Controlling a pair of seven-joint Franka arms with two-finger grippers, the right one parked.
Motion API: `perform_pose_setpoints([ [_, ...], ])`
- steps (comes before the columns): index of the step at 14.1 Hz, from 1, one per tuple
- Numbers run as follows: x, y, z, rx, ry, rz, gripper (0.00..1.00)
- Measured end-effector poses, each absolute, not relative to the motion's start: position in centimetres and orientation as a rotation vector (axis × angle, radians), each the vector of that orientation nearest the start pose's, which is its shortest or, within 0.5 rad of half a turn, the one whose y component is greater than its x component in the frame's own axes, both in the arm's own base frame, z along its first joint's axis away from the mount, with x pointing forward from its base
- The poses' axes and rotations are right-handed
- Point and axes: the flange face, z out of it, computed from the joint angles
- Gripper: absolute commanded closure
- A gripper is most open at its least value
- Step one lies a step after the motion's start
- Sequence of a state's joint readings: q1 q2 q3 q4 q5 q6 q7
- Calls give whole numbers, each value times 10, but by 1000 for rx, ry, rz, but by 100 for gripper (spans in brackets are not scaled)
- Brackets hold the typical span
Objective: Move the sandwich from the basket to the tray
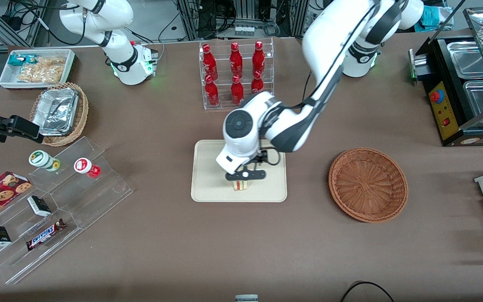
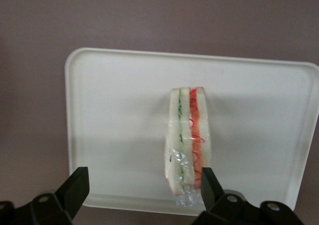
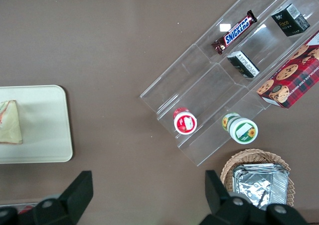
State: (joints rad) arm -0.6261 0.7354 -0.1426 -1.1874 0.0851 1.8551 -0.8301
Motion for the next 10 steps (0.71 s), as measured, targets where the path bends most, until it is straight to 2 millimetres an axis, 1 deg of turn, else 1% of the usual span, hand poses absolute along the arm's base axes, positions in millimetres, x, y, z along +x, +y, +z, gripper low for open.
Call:
perform_pose_setpoints([
  [2,578,-447,391,-3112,-130,53,0],
  [4,593,-396,419,-3110,-116,40,0],
  [5,596,-372,431,-3105,-117,42,0],
  [7,595,-323,448,-3087,-115,56,0],
  [10,583,-257,472,-3069,-63,71,0],
])
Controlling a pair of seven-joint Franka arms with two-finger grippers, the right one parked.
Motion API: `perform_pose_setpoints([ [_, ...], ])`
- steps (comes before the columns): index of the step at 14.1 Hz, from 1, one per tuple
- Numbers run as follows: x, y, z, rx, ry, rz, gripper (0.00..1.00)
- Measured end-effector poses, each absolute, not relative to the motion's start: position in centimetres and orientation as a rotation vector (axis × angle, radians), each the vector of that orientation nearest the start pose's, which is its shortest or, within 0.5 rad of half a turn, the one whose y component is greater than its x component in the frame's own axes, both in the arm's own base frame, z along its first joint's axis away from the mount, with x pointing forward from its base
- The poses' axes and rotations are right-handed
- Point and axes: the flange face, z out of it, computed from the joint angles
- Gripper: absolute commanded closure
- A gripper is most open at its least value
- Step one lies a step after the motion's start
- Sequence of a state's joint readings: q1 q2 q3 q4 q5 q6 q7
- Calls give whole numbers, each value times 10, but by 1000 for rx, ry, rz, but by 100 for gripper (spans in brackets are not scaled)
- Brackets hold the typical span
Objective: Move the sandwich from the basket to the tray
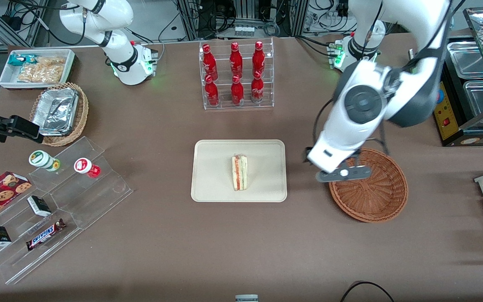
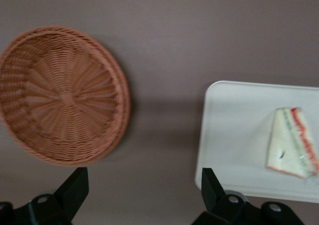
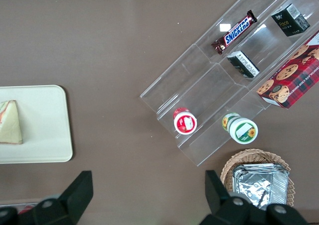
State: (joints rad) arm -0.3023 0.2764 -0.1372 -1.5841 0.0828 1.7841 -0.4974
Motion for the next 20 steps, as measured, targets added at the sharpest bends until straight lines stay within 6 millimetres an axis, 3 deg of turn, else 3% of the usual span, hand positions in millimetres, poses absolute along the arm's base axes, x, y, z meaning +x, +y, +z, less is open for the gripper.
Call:
perform_pose_setpoints([
  [4,564,-167,523,-3061,-74,121,0],
  [7,553,-126,561,-3074,-99,100,0],
  [9,545,-110,580,-3070,-86,122,0],
  [13,549,-73,602,-3097,-71,109,0],
  [20,551,-66,620,-3137,-90,57,0],
])
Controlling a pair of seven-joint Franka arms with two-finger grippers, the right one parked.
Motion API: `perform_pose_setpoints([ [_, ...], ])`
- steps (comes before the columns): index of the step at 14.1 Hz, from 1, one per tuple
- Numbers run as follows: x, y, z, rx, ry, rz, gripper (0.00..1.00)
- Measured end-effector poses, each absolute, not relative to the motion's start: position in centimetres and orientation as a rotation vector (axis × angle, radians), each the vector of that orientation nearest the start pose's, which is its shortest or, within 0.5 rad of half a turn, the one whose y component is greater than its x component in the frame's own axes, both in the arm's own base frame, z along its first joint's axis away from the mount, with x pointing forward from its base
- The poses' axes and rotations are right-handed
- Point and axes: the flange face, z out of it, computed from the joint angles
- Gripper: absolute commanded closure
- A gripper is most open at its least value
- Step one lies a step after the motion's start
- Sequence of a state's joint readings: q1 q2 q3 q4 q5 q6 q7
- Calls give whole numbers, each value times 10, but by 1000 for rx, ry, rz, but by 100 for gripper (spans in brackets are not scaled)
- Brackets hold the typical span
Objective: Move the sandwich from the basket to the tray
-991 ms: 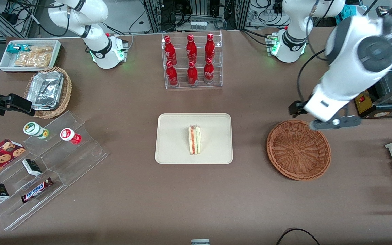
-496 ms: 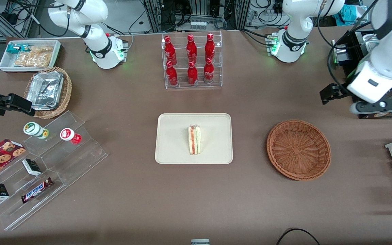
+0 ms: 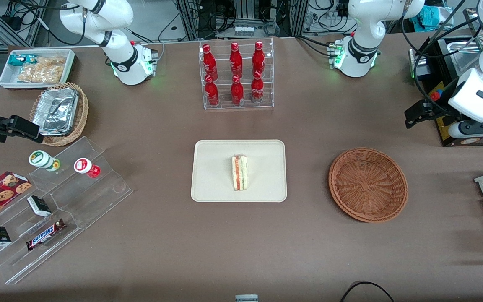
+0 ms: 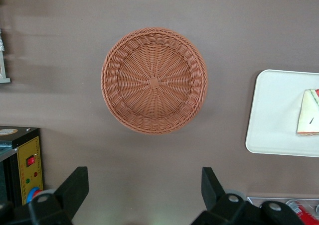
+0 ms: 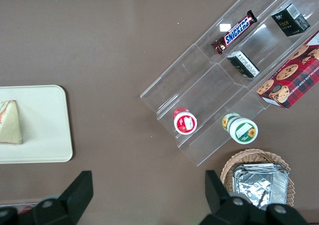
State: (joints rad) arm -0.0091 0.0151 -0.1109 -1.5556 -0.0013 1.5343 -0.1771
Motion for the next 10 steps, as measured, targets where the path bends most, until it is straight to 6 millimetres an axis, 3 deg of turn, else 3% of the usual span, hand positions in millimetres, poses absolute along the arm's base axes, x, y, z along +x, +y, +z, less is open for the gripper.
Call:
perform_pose_setpoints([
  [10,552,-66,634,-3142,-90,11,0],
])
